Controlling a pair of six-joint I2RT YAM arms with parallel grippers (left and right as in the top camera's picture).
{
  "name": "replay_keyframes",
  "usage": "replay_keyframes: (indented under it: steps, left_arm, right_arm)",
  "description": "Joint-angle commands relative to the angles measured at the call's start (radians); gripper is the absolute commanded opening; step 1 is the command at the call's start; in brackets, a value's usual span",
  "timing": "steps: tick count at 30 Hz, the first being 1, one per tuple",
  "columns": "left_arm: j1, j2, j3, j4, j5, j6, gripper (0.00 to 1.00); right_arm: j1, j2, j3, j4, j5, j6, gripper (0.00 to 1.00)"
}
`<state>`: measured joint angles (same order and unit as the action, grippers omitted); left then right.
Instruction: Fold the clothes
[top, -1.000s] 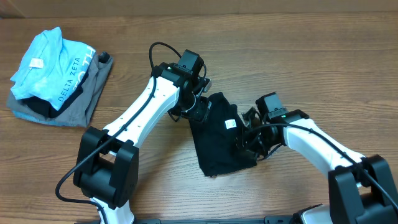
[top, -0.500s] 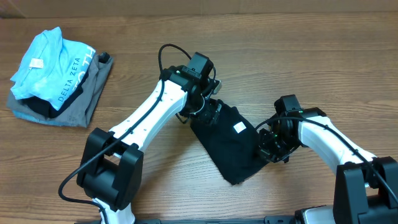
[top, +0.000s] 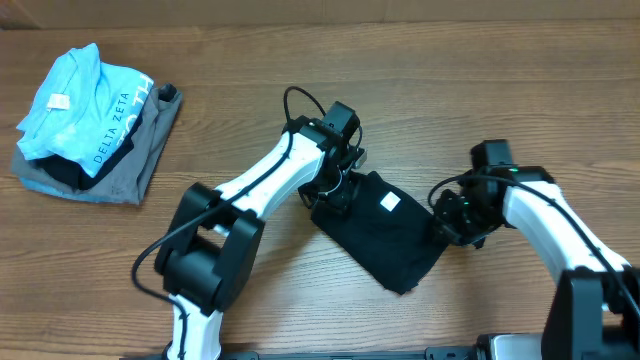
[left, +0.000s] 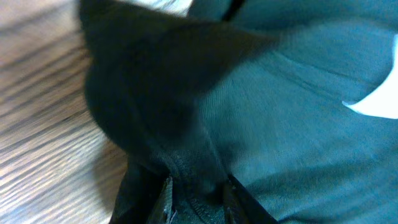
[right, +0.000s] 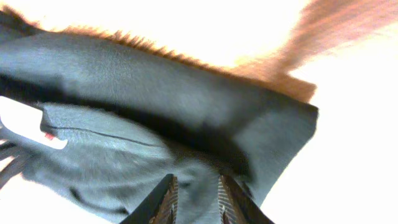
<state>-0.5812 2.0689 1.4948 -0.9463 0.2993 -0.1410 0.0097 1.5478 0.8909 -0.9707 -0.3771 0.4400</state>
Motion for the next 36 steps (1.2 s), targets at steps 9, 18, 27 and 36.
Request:
replay_keyframes:
  steps: [9, 18, 27, 36]
  left_arm:
    - [-0.002, 0.033, 0.011, 0.04, 0.042, 0.01, 0.27]
    - [-0.002, 0.033, 0.011, 0.043, 0.042, 0.01, 0.27]
    - [-0.002, 0.033, 0.011, 0.034, 0.041, 0.011, 0.28]
    - [-0.002, 0.033, 0.011, 0.039, 0.037, 0.014, 0.29]
  right_arm:
    - [-0.022, -0.067, -0.006, -0.126, -0.151, -0.055, 0.31]
    - [0.014, -0.067, -0.156, 0.055, -0.228, 0.063, 0.4]
    - [-0.087, -0.07, -0.092, 0.153, -0.301, 0.039, 0.04]
    - [-0.15, -0.074, -0.039, 0.259, -0.388, -0.022, 0.04]
